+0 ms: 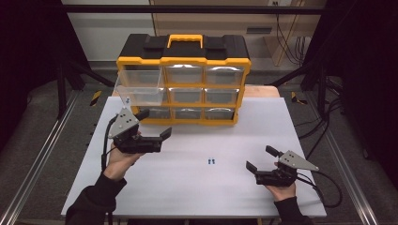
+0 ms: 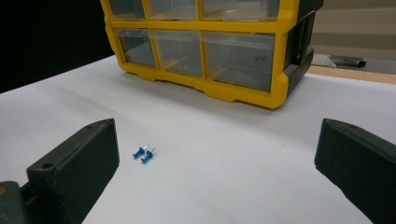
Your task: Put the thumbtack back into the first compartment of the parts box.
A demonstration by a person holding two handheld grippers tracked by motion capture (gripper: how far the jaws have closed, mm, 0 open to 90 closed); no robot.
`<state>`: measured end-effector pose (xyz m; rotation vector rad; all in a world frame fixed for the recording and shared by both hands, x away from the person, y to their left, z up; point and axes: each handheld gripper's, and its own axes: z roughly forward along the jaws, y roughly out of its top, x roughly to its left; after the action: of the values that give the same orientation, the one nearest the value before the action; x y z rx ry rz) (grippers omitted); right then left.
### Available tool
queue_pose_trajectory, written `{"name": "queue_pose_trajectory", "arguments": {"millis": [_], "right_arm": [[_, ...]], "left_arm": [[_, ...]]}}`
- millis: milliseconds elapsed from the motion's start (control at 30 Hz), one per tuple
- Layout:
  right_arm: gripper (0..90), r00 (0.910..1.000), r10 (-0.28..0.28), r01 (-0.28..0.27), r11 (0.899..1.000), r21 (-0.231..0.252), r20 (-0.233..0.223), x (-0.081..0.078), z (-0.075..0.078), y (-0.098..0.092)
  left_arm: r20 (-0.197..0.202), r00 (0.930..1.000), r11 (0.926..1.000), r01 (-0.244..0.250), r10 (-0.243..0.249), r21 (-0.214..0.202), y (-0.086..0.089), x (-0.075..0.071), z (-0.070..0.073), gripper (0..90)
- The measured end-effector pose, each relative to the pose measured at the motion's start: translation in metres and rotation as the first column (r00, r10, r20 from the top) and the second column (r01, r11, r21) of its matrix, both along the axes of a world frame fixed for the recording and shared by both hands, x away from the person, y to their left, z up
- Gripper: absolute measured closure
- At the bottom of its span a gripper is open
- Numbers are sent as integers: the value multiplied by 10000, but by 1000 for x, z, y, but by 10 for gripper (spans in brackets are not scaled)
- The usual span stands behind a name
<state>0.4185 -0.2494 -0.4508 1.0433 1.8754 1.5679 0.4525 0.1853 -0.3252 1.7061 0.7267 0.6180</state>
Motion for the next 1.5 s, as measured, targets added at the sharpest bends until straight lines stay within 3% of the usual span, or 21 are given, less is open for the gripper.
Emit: {"name": "queue_pose_trajectory", "arguments": {"millis": [333, 567, 833, 1300, 1367, 1500], "right_arm": [[7, 10000, 11, -11, 10000, -6, 3, 0, 0, 0], [7, 10000, 24, -24, 10000, -27, 42, 0, 0, 0], [7, 10000, 30, -30, 10000, -19, 12, 0, 0, 0], [7, 10000, 47, -47, 10000, -6, 30, 0, 0, 0], [7, 10000, 46, -46, 10000, -4, 11, 0, 0, 0], [7, 10000, 36, -36, 10000, -7, 9, 0, 0, 0]], "left_arm": [[-730, 9966, 9991, 400, -391, 120, -29, 5, -46, 53], [-1353, 9894, 9953, 637, -534, 729, -58, 12, -78, 55], [-1899, 9806, 9951, 639, -486, 754, -81, 20, -99, 60], [-2447, 9693, 9832, 661, -228, 1703, -118, 25, -130, 72], [-2484, 9686, 9817, 578, -111, 1816, -122, 25, -133, 94], [-2772, 9607, 9769, 439, 162, 2092, -127, 27, -140, 162]]}}
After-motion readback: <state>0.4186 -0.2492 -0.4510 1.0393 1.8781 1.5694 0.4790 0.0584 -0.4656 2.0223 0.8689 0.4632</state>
